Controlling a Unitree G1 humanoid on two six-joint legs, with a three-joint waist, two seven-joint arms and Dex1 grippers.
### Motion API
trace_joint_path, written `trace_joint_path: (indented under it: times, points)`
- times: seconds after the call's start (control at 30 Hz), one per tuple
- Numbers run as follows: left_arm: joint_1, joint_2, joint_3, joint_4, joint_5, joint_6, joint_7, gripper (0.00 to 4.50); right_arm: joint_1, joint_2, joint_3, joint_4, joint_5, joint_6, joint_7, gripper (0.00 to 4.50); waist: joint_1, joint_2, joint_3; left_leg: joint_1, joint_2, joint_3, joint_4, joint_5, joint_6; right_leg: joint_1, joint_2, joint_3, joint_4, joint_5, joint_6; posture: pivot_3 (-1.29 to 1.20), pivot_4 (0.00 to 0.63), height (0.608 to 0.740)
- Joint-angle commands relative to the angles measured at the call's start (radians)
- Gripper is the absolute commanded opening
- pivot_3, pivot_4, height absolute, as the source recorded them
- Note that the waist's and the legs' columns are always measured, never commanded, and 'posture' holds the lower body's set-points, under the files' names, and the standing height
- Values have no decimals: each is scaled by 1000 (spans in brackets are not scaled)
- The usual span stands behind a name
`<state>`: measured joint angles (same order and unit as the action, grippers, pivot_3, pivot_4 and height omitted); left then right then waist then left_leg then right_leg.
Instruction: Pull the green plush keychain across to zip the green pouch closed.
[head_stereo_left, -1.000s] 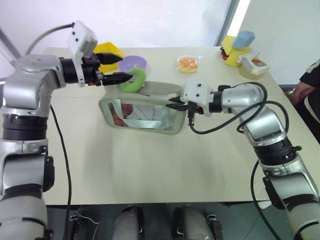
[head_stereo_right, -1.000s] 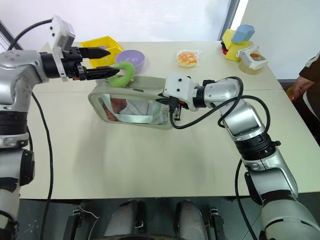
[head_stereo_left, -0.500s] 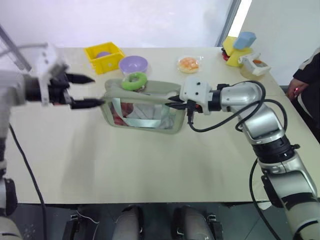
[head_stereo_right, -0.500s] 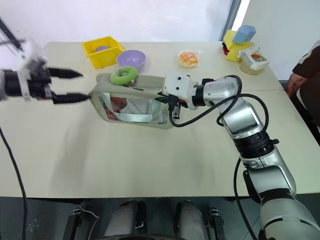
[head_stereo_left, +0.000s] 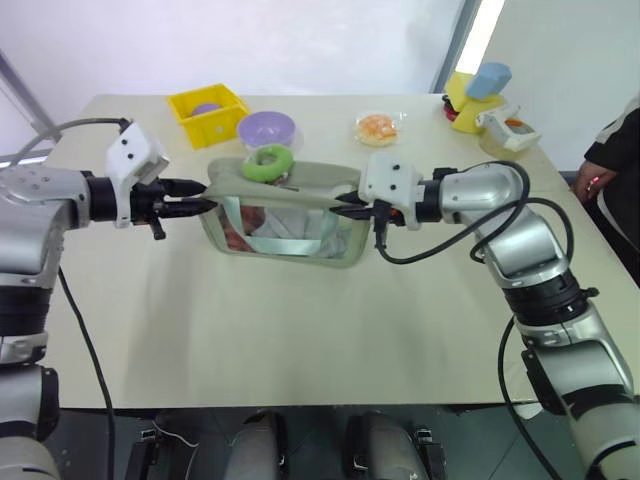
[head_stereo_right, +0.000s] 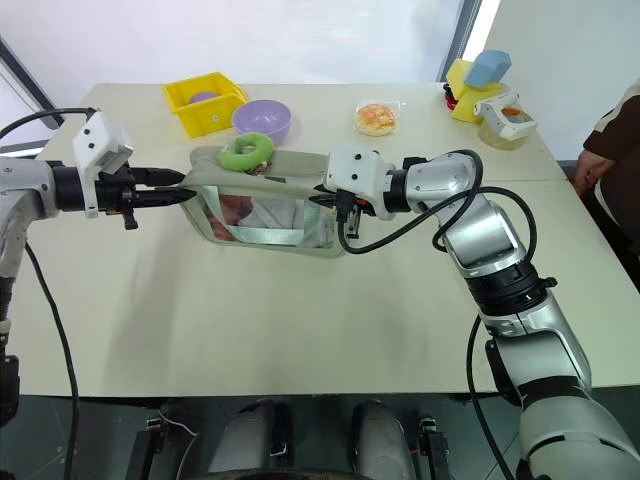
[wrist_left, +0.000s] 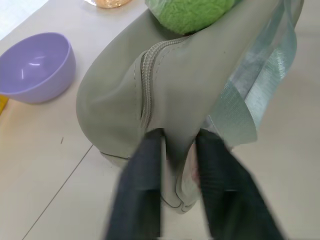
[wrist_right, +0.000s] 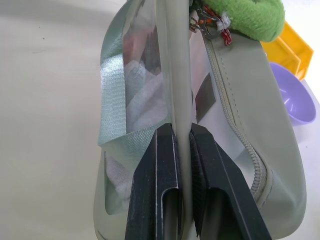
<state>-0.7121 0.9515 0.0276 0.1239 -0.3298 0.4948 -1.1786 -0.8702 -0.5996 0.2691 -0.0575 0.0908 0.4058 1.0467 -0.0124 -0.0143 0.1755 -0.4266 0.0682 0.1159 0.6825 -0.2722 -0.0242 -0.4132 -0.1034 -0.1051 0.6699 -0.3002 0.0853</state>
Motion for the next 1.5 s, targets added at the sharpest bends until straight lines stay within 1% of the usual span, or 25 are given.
trace_joint_path:
  times: [0.03, 0.13, 0.2, 0.23, 0.37, 0.43, 0.5, 0.6, 0.67, 0.73, 0.8, 0.87, 1.0, 1.17, 1.2, 1.27, 1.3, 1.4, 1.43, 1.5]
  points:
    - [-12, 4, 12, -18, 3, -2, 6, 11, -30, 3, -16, -22, 2, -1, -4, 0, 0, 0, 0, 0, 0, 0, 0, 0, 0, 0, 0, 0, 0, 0, 0, 0, 150, 739]
    - [-1, 16, 5, -34, -3, 3, -20, 11, -42, -5, -25, -24, 18, 29, 10, 0, 0, 0, 0, 0, 0, 0, 0, 0, 0, 0, 0, 0, 0, 0, 0, 0, 150, 739]
    - [2, 15, 7, -38, -3, 6, -20, 0, -68, -9, -45, -25, 52, 83, 30, 830, 0, 0, 0, 0, 0, 0, 0, 0, 0, 0, 0, 0, 0, 0, 0, 0, 150, 739]
    - [3, 14, 8, -37, -3, 7, -19, 0, -81, -11, -53, -26, 69, 110, 40, 1106, 0, 0, 0, 0, 0, 0, 0, 0, 0, 0, 0, 0, 0, 0, 0, 0, 150, 739]
    - [8, 14, 11, -44, -6, 10, -20, 0, -179, -25, -87, 33, 114, 175, 70, 3198, 0, 0, 0, 0, 0, 0, 0, 0, 0, 0, 0, 0, 0, 0, 0, 0, 150, 739]
    - [10, 15, 9, -46, -3, 11, -20, 0, -240, -36, -110, 91, 158, 214, 116, 3198, 1, 0, 0, 0, 0, 0, 0, 0, 0, 0, 0, 0, 0, 0, 0, 0, 150, 739]
    - [13, 17, 7, -49, -2, 11, -23, 0, -319, -5, -149, 184, 204, 276, 110, 3198, 1, 0, 0, 0, 0, 0, 0, 0, 0, 0, 0, 0, 0, 0, 0, 0, 150, 739]
    - [14, 17, 7, -53, -4, 14, -24, 0, -430, 101, -194, 354, 221, 331, 4, 3198, -3, 1, 0, 0, 0, 0, 0, 0, 0, 0, 0, 0, 0, 0, 0, 0, 150, 739]
    - [7, 12, 4, -54, -3, 18, -20, 0, -465, 172, -182, 435, 208, 334, -33, 3198, -5, 1, 0, 1, 0, 1, 0, 0, 0, 0, 0, 0, 1, 0, 0, 0, 150, 739]
    - [3, 9, -2, -55, 2, 18, -18, 0, -504, 250, -182, 522, 211, 379, -75, 3198, -5, 1, 0, 0, 0, 0, -1, 0, 0, 0, 0, 0, 1, 0, 0, 0, 150, 739]
    - [4, 9, -4, -58, 4, 18, -19, 0, -527, 302, -179, 579, 209, 409, -96, 3198, -3, 1, 0, 0, 0, 1, -1, 0, 0, 0, 0, 0, 1, 0, 0, 0, 150, 739]
    - [9, 13, 0, -59, 3, 16, -21, 0, -530, 329, -154, 619, 183, 394, -102, 3198, 2, 1, 0, -1, 0, 1, -1, 0, 0, 0, 0, 0, 1, 0, 0, 0, 150, 739]
    - [29, 18, 11, -69, 1, 16, -16, 0, -525, 359, -111, 694, 129, 334, -127, 3198, -1, 1, 0, -1, 0, 0, 0, 0, 1, 0, 0, 0, 1, 0, 0, 0, 150, 739]
    - [51, 22, 26, -85, -4, 21, -10, 0, -536, 373, -119, 710, 124, 325, -124, 3198, -7, 1, 0, -1, 0, 0, -1, 0, 0, -1, 0, 0, 1, 0, 0, 0, 150, 739]
    - [53, 23, 28, -85, -4, 21, -10, 0, -541, 372, -128, 706, 131, 333, -122, 2968, -7, 1, 0, -1, 0, 0, -1, 0, 0, -1, 0, 0, 1, 0, 0, 0, 150, 739]
    - [55, 22, 28, -80, -1, 16, -9, 0, -546, 367, -140, 703, 140, 345, -118, 2355, -5, 1, 0, -1, 0, 0, -1, 0, 0, -1, 0, 0, 1, 0, 0, 0, 150, 739]
    - [54, 19, 27, -79, 0, 14, -7, 0, -545, 361, -144, 701, 141, 347, -117, 1912, -5, 1, 0, -1, 0, 0, -1, 0, 0, -1, 0, 0, 1, 0, 0, 0, 150, 739]
    - [48, 12, 22, -74, 1, 12, -3, 0, -543, 335, -169, 679, 153, 379, -116, 229, -4, 1, 0, -1, 0, 0, -1, 0, 0, -1, 0, 0, 1, 0, 0, 0, 150, 739]
    - [48, 10, 22, -73, 1, 10, -2, 0, -543, 318, -180, 657, 162, 405, -112, 54, -3, 1, 0, -1, 0, 0, -1, 0, 0, -1, 0, 0, 1, 0, 0, 0, 150, 739]
    - [47, 8, 20, -66, 2, 5, -2, 0, -535, 277, -197, 604, 180, 460, -104, 54, -2, 1, 0, -1, 0, 0, -1, 0, 0, -1, 0, 0, 1, 0, 0, 0, 150, 739]
